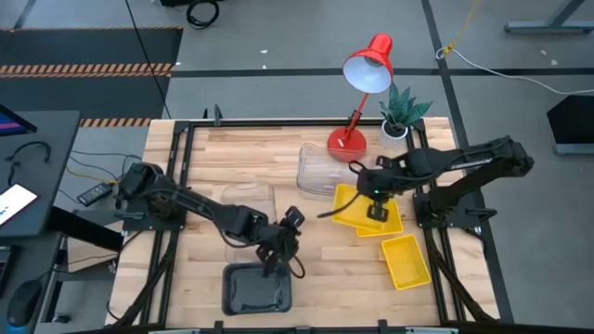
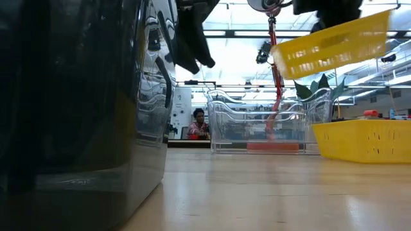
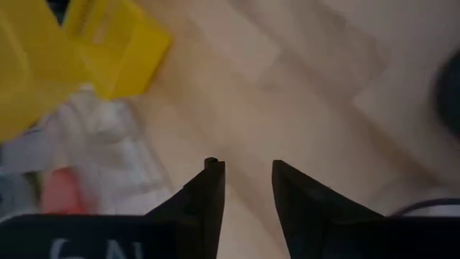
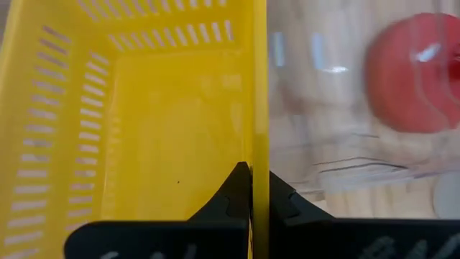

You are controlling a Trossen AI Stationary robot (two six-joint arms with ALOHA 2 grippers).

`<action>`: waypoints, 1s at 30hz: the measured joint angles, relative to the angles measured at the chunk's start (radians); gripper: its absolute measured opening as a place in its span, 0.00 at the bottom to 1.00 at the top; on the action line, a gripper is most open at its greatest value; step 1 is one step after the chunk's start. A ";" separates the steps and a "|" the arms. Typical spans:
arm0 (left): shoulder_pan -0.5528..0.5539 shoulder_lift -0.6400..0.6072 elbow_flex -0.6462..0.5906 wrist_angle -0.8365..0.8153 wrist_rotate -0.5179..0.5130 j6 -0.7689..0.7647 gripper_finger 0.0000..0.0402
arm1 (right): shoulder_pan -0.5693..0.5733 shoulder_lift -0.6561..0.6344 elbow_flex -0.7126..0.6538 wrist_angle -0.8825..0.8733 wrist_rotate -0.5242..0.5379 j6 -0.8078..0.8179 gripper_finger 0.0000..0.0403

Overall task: Stack baskets by color
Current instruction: Stack the top yellow bin on the middle yellow bin

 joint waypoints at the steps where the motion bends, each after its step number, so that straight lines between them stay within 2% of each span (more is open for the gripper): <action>1: -0.002 0.000 -0.004 0.001 0.009 -0.004 0.30 | 0.011 -0.014 -0.014 0.001 -0.006 -0.012 0.01; 9: -0.015 -0.040 -0.016 -0.001 0.021 -0.035 0.26 | 0.066 -0.102 -0.153 -0.012 -0.048 -0.103 0.01; 17: -0.020 -0.190 -0.225 0.254 0.009 -0.026 0.20 | 0.068 -0.113 -0.230 -0.036 0.008 -0.136 0.01; 24: -0.034 -0.339 -0.281 0.278 0.017 -0.091 0.16 | 0.067 -0.071 -0.232 -0.052 0.010 -0.244 0.01; 30: -0.052 -0.456 -0.281 0.270 0.017 -0.194 0.16 | 0.077 0.015 -0.232 0.034 -0.018 -0.262 0.01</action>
